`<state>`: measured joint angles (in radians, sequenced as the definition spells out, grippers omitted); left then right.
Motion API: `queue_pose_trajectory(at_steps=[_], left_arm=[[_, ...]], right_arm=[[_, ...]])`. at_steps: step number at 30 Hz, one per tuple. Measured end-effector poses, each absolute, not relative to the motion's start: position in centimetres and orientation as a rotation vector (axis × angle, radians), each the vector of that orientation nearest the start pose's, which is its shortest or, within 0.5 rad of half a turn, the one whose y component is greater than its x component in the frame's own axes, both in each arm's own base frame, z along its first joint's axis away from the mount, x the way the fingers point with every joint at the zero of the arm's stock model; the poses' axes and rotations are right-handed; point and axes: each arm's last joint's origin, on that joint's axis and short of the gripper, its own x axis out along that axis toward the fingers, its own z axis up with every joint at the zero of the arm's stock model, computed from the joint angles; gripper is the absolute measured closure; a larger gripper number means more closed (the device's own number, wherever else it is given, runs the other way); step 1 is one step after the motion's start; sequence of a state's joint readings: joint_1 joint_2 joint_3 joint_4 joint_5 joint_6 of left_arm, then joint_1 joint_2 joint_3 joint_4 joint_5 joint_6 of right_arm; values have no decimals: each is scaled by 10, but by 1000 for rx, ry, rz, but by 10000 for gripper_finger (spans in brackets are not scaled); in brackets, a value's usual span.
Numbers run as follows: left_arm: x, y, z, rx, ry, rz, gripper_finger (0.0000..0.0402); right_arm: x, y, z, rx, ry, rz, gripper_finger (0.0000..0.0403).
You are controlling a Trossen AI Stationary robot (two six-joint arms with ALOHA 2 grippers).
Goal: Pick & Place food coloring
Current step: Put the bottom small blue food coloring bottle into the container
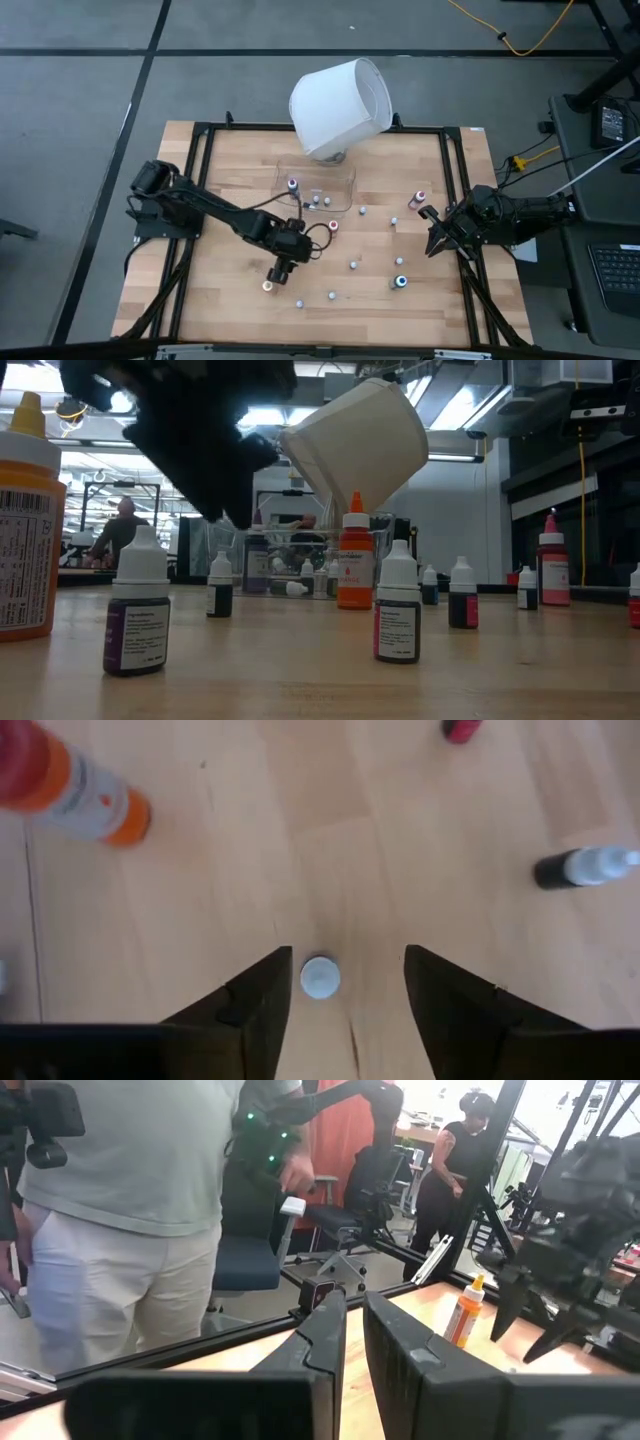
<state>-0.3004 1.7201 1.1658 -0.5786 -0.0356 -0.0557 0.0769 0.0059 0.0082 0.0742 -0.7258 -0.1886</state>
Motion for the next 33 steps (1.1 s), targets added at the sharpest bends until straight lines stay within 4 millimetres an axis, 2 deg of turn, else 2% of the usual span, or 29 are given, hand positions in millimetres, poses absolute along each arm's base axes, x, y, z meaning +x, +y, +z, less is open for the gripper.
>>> queue_pose_trajectory(at_steps=[9, 21, 29, 33], left_arm=[[330, -88, 189, 85, 1175, -143, 227], [324, -88, 179, 99, 1211, -153, 229], [328, -89, 180, 99, 1167, -163, 229], [329, -91, 170, 115, 1199, -183, 233]], right_arm=[[88, 26, 172, -203, -150, 793, 359], [88, 26, 172, -203, -150, 793, 359], [88, 26, 172, -203, -150, 793, 359], [88, 26, 172, -203, -150, 793, 359]])
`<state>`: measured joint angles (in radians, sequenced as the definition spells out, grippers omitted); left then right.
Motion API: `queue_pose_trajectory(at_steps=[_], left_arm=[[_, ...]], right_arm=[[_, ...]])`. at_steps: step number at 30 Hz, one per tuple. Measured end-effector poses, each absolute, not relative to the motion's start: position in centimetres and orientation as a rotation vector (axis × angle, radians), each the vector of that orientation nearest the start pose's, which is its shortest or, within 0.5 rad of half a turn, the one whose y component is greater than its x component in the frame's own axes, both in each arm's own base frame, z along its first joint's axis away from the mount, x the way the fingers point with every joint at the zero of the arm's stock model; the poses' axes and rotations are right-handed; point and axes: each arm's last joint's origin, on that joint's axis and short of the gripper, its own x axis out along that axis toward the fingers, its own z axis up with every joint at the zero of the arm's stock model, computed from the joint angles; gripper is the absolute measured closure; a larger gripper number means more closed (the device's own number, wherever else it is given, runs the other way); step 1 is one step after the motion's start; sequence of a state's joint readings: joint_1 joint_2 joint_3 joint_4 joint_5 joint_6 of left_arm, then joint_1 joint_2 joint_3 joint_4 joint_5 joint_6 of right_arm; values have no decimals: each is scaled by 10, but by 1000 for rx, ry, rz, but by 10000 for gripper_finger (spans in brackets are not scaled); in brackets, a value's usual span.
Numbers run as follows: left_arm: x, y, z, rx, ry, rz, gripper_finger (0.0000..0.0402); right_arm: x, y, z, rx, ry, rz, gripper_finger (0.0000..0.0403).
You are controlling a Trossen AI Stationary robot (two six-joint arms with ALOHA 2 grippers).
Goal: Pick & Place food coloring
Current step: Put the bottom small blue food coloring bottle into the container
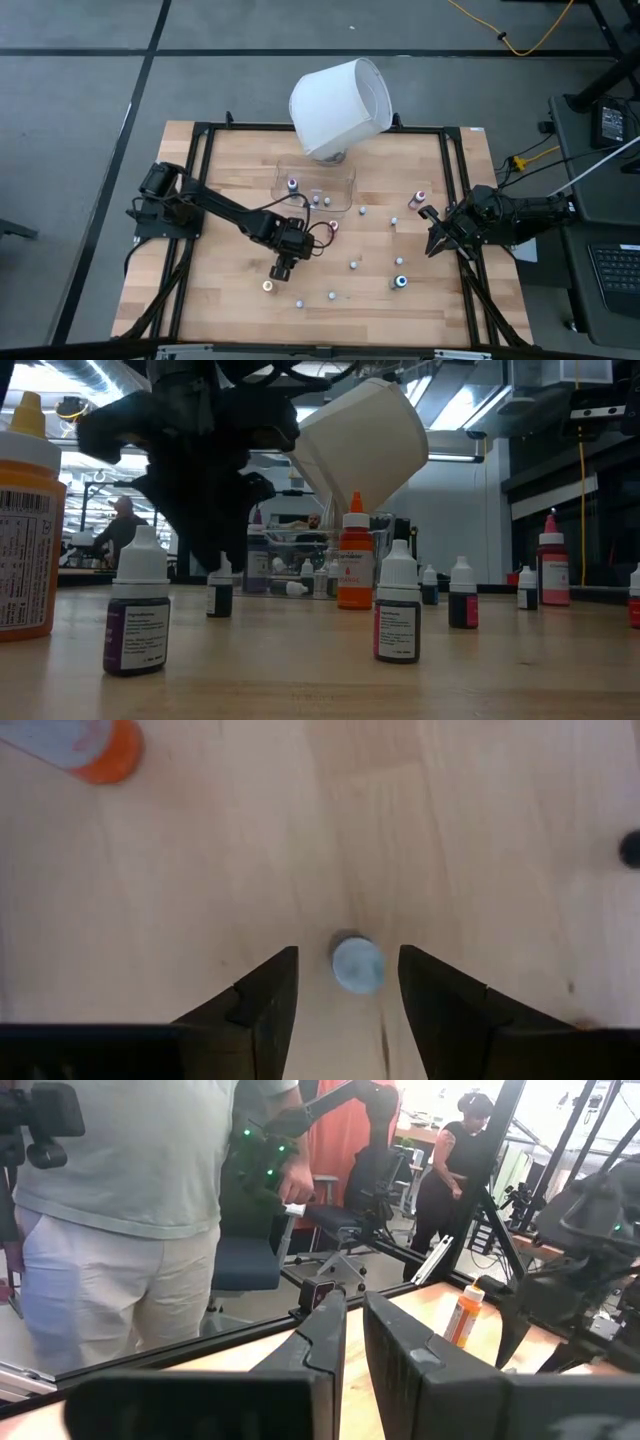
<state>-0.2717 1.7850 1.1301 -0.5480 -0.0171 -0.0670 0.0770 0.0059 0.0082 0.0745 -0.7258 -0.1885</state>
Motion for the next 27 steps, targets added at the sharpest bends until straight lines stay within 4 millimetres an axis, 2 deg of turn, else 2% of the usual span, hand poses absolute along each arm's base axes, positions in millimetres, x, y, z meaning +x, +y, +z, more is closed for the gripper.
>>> queue_pose_trajectory(at_steps=[11, 23, 27], left_arm=[[332, -90, 164, 109, 1210, -186, 243], [332, -89, 165, 108, 1210, -184, 331], [329, -85, 173, 120, 1197, -167, 348]], right_arm=[[88, 26, 172, -203, -150, 793, 359], [88, 26, 173, -203, -150, 793, 359], [88, 26, 172, -203, -150, 793, 359]])
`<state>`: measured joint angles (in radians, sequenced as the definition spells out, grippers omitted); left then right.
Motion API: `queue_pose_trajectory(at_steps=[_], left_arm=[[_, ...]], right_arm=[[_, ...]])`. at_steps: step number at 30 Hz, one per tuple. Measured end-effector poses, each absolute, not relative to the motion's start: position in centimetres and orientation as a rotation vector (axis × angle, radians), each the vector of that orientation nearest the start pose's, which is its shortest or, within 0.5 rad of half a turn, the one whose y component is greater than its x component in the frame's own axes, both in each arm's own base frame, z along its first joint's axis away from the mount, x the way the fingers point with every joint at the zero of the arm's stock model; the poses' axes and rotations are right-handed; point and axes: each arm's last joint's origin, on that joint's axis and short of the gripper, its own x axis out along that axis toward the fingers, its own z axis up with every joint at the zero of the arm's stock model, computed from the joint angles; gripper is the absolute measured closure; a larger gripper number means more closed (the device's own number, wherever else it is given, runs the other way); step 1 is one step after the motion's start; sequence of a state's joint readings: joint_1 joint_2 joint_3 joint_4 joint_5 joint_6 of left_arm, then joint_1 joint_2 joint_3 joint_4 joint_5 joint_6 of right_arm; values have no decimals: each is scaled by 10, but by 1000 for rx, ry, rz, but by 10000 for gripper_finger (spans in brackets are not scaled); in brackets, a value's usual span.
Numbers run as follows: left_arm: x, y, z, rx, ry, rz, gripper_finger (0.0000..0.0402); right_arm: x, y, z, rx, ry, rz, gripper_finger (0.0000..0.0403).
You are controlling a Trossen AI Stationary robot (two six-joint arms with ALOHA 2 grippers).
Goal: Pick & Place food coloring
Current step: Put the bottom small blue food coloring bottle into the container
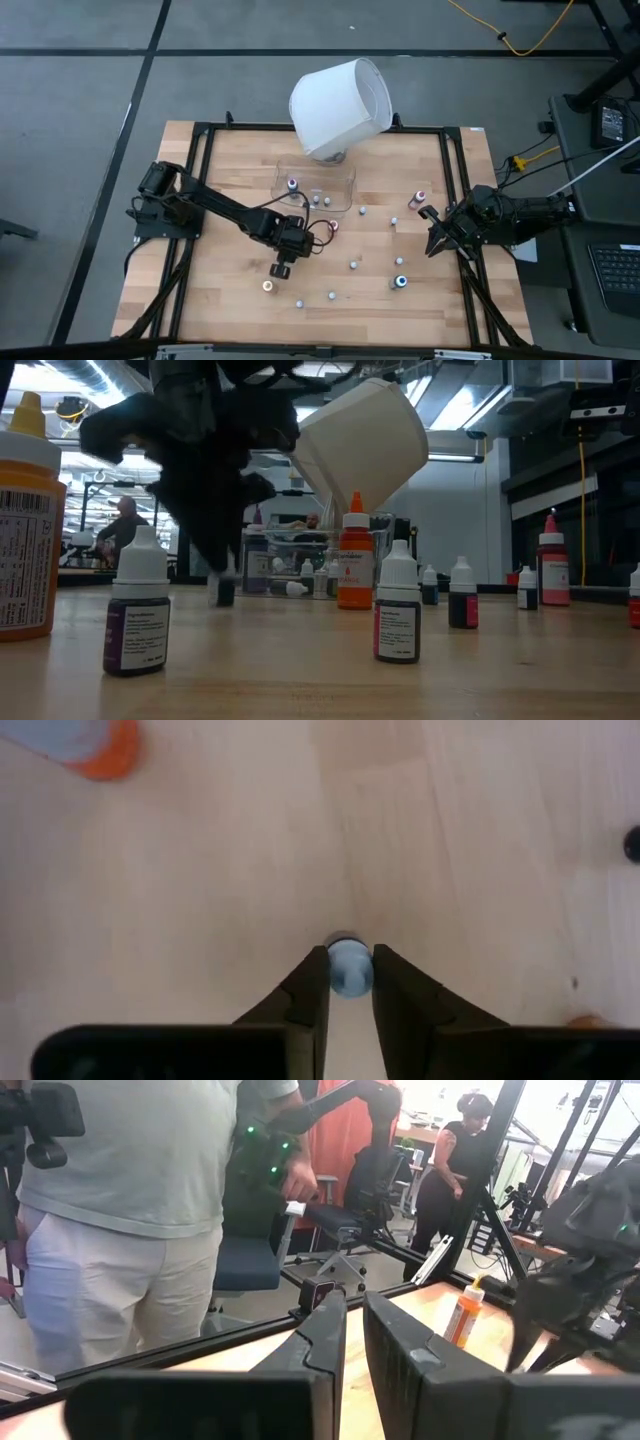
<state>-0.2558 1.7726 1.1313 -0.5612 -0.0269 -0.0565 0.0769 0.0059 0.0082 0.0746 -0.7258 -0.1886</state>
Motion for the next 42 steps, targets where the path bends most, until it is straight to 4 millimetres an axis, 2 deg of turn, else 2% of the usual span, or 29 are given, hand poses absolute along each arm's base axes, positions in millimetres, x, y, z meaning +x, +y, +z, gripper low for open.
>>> queue_pose_trajectory(at_steps=[3, 7, 12, 16, 21, 29, 42], left_arm=[[323, -76, 193, 155, 1178, -100, 345], [313, -53, 237, 180, 1114, 19, 339], [299, -18, 288, 98, 975, 152, 341], [292, 6, 307, 50, 915, 225, 341], [295, 26, 308, 78, 926, 169, 342], [307, 52, 286, 164, 1014, 131, 342], [338, 64, 247, 237, 1064, 104, 342]], right_arm=[[88, 26, 172, -203, -150, 793, 359], [88, 26, 172, -203, -150, 793, 359], [88, 26, 173, -203, -151, 793, 359], [88, 26, 173, -204, -151, 793, 359], [88, 26, 173, -204, -151, 793, 359], [88, 26, 173, -203, -151, 793, 359], [88, 26, 172, -203, -150, 793, 359]])
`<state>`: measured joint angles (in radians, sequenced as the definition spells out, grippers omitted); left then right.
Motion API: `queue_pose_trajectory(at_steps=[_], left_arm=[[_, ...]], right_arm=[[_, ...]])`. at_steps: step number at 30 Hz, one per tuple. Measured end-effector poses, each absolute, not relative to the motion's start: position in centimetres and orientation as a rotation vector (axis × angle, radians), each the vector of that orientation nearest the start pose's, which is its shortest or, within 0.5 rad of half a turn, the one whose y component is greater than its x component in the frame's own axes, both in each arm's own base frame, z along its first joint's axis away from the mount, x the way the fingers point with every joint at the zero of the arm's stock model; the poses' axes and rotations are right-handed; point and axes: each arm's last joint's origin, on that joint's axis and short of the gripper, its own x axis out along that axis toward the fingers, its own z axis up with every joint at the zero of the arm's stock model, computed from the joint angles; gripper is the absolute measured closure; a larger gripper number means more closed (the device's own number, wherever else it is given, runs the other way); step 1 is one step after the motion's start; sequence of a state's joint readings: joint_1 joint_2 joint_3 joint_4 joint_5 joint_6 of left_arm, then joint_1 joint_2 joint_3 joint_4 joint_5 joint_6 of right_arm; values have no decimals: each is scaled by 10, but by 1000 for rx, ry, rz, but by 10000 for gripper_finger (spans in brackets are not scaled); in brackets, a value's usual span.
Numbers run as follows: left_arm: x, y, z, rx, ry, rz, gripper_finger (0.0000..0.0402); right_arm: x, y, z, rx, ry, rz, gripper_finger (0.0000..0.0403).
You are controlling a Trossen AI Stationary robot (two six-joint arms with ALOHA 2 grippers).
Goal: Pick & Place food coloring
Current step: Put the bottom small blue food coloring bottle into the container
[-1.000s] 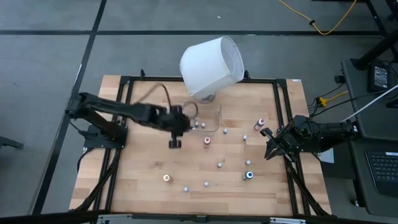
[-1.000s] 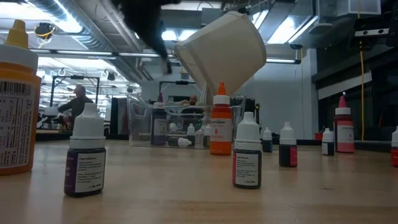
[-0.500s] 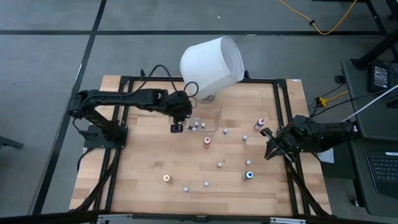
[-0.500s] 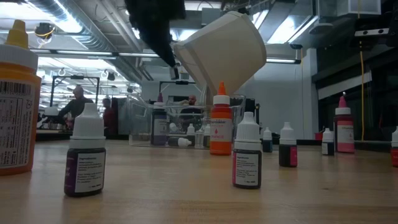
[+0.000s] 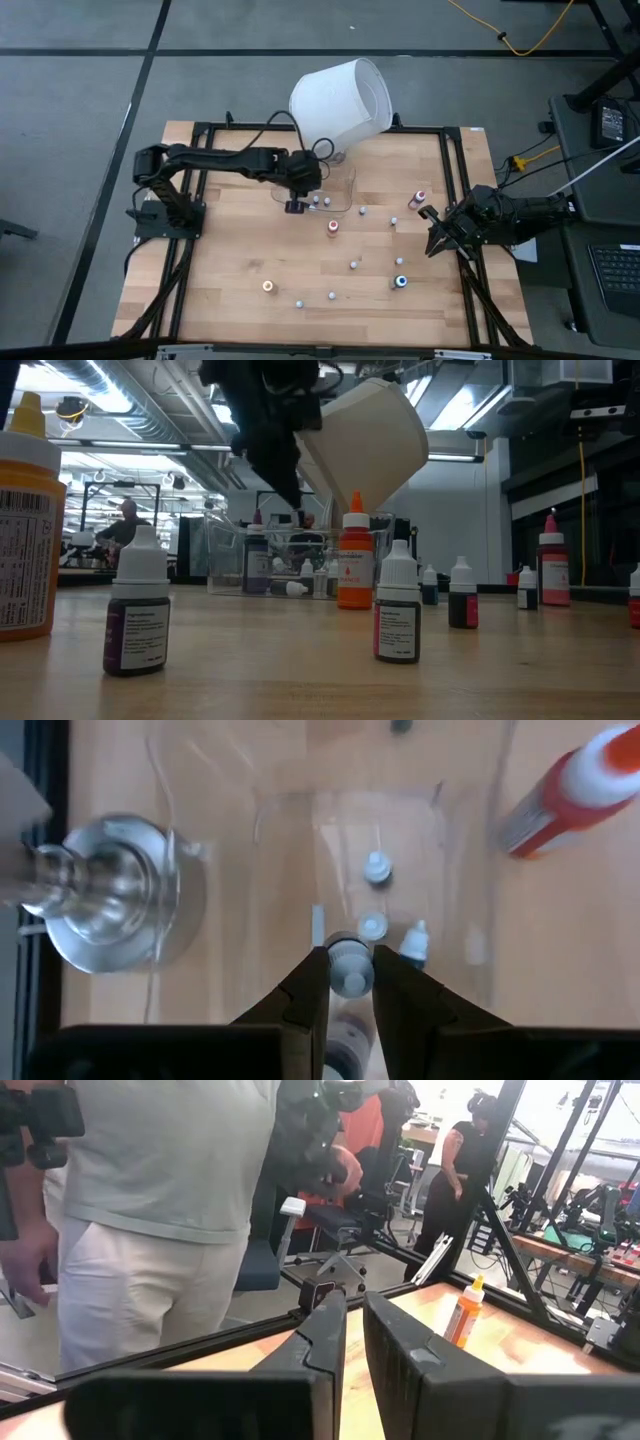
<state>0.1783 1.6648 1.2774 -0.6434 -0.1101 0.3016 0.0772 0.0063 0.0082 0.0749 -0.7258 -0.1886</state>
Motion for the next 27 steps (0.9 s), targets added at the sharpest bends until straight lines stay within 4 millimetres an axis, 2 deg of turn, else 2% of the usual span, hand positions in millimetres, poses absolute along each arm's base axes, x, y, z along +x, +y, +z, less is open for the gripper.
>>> queue_pose_trajectory(at_steps=[4, 15, 27], left_arm=[[343, 73, 235, 223, 1088, 120, 342], [348, 99, 223, 206, 1070, 152, 342], [361, 105, 203, 261, 1063, 110, 342]], right_arm=[[88, 26, 172, -203, -150, 793, 359], [88, 26, 172, -203, -150, 793, 359], [89, 26, 172, -202, -145, 794, 359]])
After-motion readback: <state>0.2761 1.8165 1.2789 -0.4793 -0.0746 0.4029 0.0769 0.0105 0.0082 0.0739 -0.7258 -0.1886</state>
